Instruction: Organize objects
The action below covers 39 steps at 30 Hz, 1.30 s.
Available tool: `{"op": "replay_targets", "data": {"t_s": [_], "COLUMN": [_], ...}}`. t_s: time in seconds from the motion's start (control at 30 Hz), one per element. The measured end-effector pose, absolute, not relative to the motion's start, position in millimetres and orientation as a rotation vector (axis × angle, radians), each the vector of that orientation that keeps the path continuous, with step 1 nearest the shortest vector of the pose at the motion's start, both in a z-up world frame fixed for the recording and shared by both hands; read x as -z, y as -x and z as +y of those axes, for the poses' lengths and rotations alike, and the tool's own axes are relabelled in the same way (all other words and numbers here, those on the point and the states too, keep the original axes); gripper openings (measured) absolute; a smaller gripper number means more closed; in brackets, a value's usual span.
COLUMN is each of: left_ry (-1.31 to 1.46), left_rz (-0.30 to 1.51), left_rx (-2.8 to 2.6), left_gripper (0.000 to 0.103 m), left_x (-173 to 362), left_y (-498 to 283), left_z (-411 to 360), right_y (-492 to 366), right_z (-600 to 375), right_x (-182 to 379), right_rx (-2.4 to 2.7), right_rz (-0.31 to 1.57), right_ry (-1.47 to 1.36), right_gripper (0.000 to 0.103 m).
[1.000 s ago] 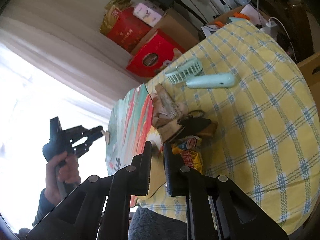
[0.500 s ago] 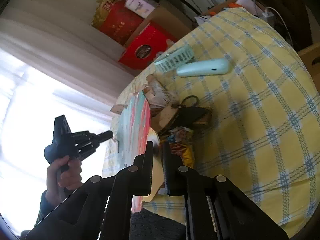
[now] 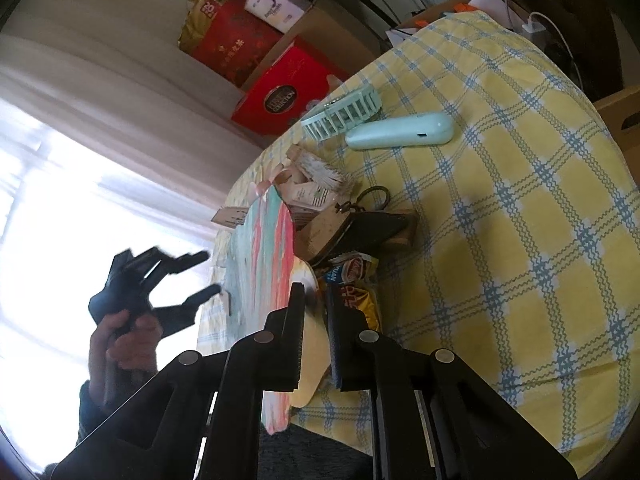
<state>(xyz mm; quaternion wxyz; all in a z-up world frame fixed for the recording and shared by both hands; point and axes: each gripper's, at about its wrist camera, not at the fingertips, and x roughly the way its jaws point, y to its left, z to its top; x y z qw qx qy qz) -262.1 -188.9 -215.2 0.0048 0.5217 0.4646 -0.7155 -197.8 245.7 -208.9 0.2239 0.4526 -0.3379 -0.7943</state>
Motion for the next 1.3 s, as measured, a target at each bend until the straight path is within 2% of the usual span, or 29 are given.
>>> {"op": "replay_targets", "data": {"t_s": [0.13, 0.2, 0.3, 0.53, 0.73, 0.8, 0.87, 0.93, 1.0, 1.03, 1.07, 1.3], "left_ry": [-1.472, -1.426, -1.442, -1.589, -1.644, -1.619, -1.623, -1.658, -1.687, -1.702, -1.707, -1.673], "left_rz": [1.396, 1.308, 1.22, 1.162, 1.118, 1.089, 1.052, 1.031, 1.02, 1.004, 0.99, 1.026], "left_rx": [2.268, 2.247, 2.271, 2.276, 2.277, 2.306, 2.316, 2.312, 2.297, 2.293, 2.288, 2.241], "left_gripper": [0.053, 0.07, 0.07, 0.069, 0.052, 0.042, 0.037, 0.025, 0.008, 0.002, 0.0, 0.0], "left_x": [190.4, 186.9, 189.8, 207.3, 212.8, 211.2, 212.8, 216.3, 221.1, 224.1, 226.3, 239.6], "left_y": [240.3, 233.0, 227.0, 252.4, 264.6, 266.6, 269.4, 272.6, 276.7, 279.6, 281.3, 282.5], "left_z": [-231.8, -246.4, -242.8, -190.2, -166.4, -163.1, -159.6, -153.9, -148.3, -145.5, -143.4, -142.4], "right_y": [198.6, 198.9, 199.4, 198.5, 199.4, 199.9, 200.6, 201.1, 201.3, 201.2, 200.3, 197.9], "right_z": [245.8, 245.5, 244.2, 240.2, 239.7, 237.5, 235.7, 233.3, 231.7, 231.0, 231.8, 231.3], "right_x": [209.1, 209.3, 209.3, 210.0, 211.8, 212.8, 213.2, 211.8, 210.4, 209.8, 209.9, 210.2], "right_rx": [2.191, 2.187, 2.18, 2.173, 2.151, 2.138, 2.133, 2.139, 2.139, 2.14, 2.139, 2.139], "right_rz": [-0.932, -0.934, -0.933, -0.921, -0.922, -0.914, -0.915, -0.9, -0.886, -0.88, -0.879, -0.875], "right_ry": [-1.249, -1.251, -1.256, -1.265, -1.275, -1.286, -1.29, -1.291, -1.294, -1.295, -1.294, -1.3], "right_gripper": [0.009, 0.009, 0.009, 0.009, 0.01, 0.012, 0.013, 0.013, 0.013, 0.013, 0.013, 0.013]}}
